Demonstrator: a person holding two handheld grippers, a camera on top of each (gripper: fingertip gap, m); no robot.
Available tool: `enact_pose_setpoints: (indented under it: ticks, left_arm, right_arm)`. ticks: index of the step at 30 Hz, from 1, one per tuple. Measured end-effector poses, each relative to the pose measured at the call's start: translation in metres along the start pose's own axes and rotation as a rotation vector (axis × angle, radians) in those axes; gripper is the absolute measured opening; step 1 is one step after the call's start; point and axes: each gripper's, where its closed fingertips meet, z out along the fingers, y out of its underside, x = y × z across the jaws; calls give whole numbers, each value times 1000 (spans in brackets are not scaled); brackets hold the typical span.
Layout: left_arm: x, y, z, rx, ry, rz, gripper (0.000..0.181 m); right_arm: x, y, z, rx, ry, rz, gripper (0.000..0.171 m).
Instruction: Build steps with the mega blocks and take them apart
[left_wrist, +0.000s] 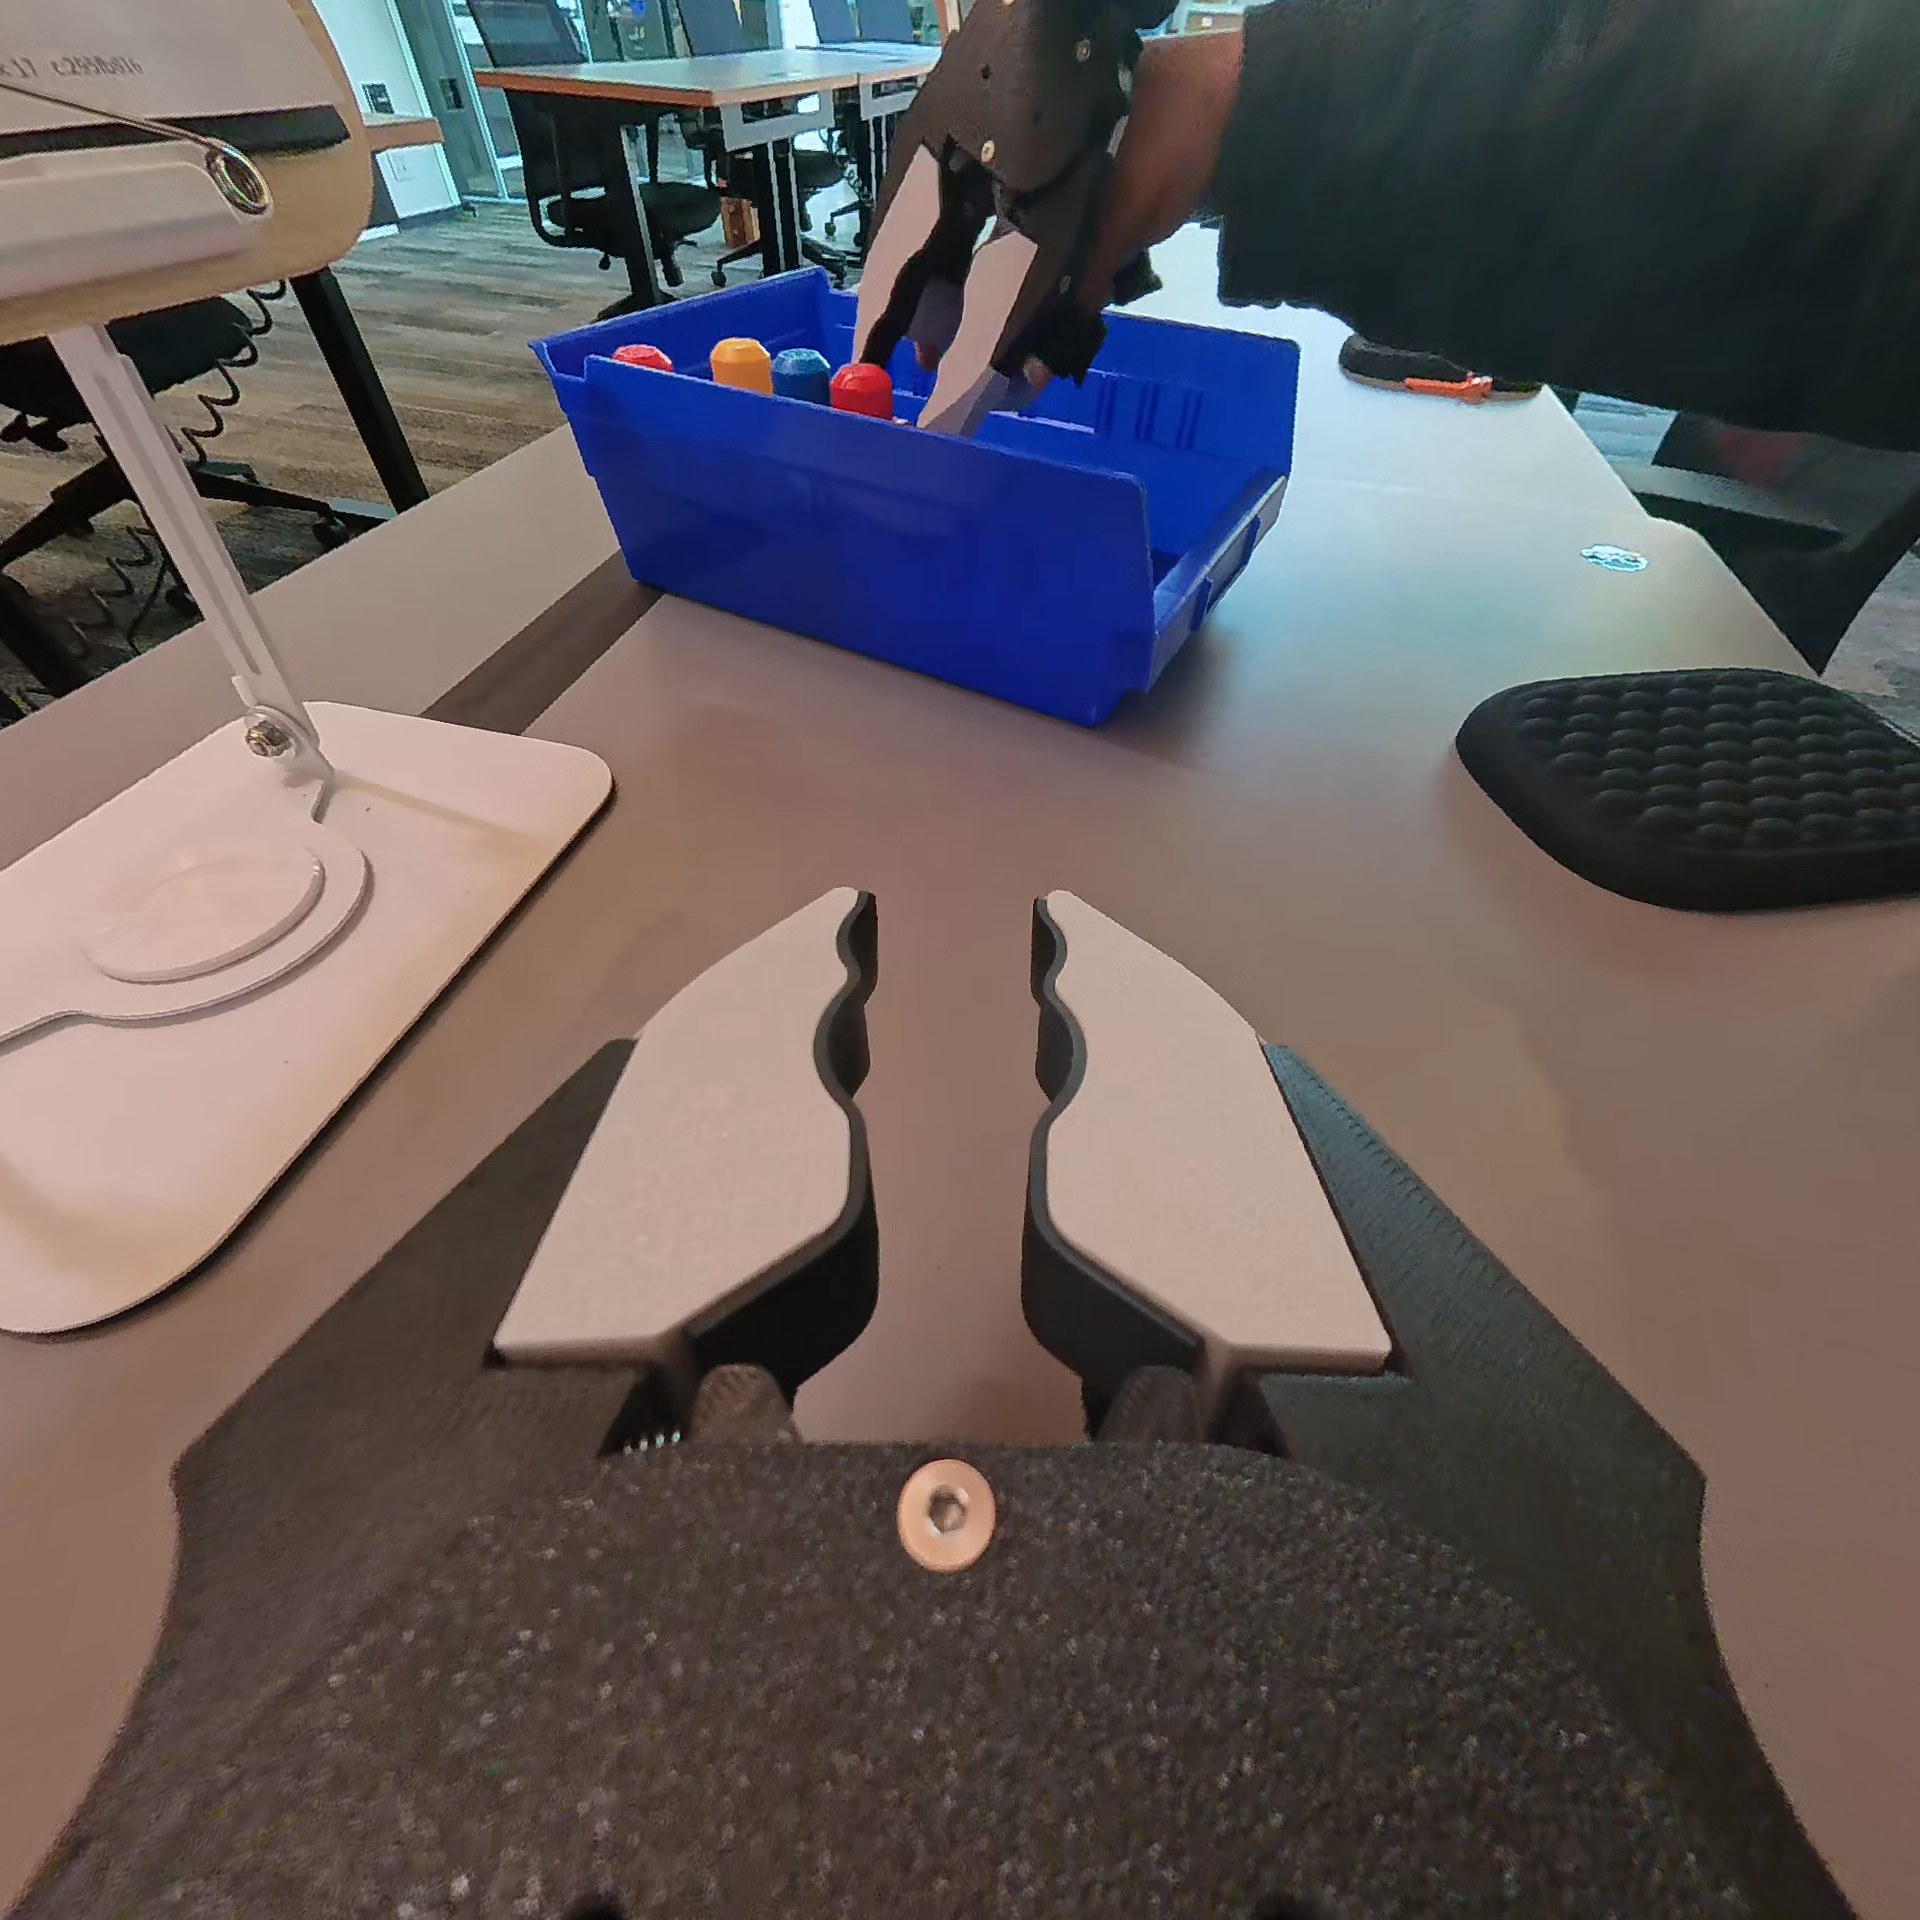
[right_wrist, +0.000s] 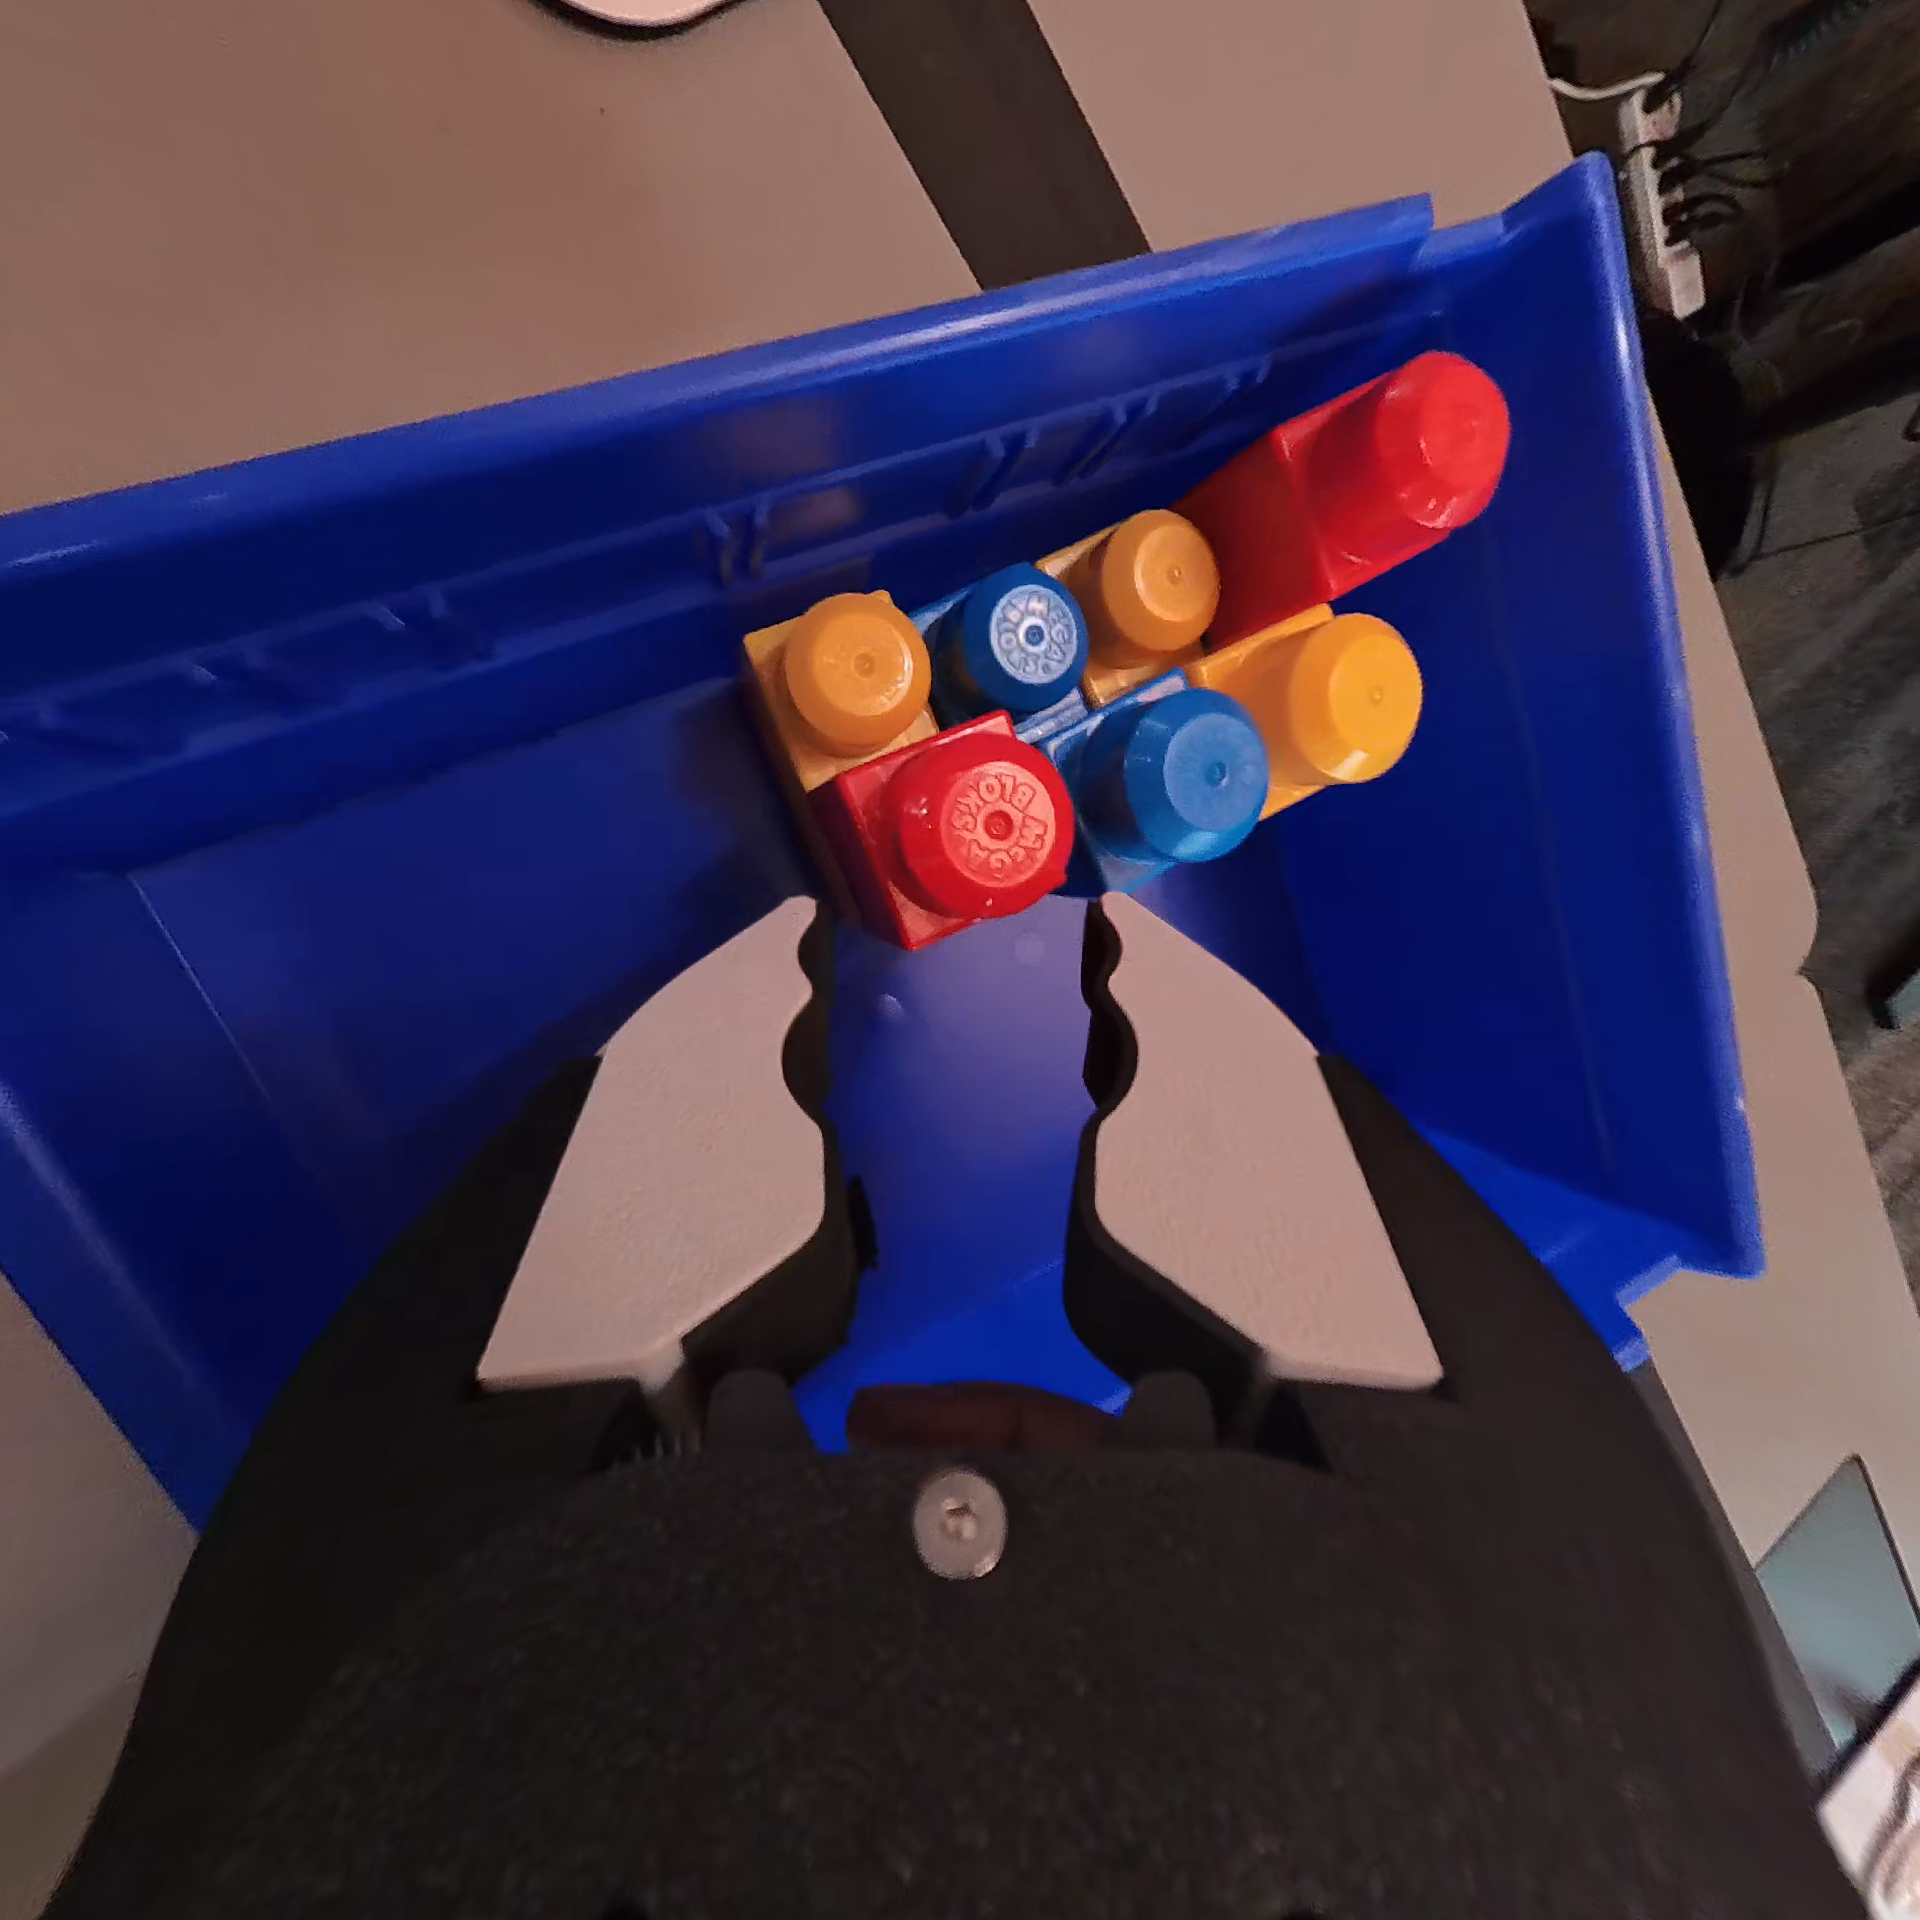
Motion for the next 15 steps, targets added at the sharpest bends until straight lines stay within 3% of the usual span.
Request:
enact_pose_setpoints:
  ticks: [6, 13, 15]
  left_arm:
    - [1, 1, 1, -7, 0, 4, 28]
    - [0, 1, 0, -7, -3, 4, 27]
    - [0, 1, 0, -10, -1, 4, 27]
  right_arm:
    - [-5, 11, 9, -57, 6, 48, 47]
    - [-4, 16, 25, -83, -2, 120, 78]
    - [-3, 11, 27, -41, 5, 120, 75]
